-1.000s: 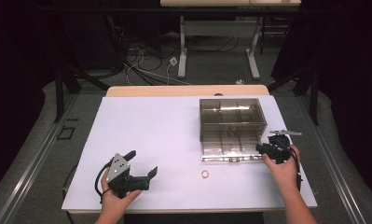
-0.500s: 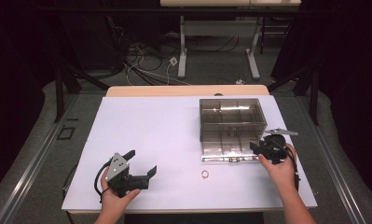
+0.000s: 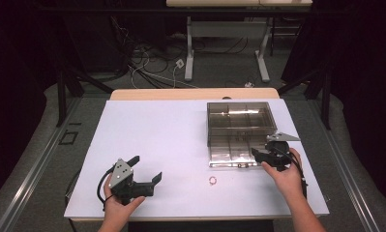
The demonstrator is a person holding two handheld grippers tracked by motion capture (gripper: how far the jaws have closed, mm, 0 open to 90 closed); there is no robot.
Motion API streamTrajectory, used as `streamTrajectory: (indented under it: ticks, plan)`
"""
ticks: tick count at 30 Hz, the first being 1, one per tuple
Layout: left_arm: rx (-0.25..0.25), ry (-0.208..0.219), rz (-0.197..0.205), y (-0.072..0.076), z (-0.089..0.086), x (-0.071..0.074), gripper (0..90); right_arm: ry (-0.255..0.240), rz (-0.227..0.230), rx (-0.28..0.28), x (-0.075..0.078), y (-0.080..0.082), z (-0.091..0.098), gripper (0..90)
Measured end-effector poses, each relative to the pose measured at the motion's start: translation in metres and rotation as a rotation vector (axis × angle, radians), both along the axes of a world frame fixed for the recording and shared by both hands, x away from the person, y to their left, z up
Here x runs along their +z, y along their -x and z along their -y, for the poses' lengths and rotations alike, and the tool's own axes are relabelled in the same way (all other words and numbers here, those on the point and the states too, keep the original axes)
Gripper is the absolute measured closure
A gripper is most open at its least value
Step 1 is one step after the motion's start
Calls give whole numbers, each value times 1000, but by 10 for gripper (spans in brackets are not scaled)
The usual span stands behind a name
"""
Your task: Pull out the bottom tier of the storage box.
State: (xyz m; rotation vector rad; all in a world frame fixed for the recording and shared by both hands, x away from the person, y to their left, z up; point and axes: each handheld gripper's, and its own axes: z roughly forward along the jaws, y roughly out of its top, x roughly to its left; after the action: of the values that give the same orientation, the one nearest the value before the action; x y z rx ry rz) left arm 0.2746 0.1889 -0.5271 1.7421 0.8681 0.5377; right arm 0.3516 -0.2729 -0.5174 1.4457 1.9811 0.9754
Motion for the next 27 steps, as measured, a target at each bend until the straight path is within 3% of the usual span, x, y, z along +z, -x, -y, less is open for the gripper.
streamTrajectory:
  ticks: [9,18,22,27]
  plan:
    - [5,-1,1,1,0,0,14,14,40,53,4,5,-14,311]
    - [8,-2,-1,1,0,0,14,10,53,109,5,11,-30,295]
    - [8,-3,-2,1,0,0,14,8,43,146,5,14,-40,295]
    - [6,-4,-3,1,1,0,14,-35,14,199,1,19,-56,296]
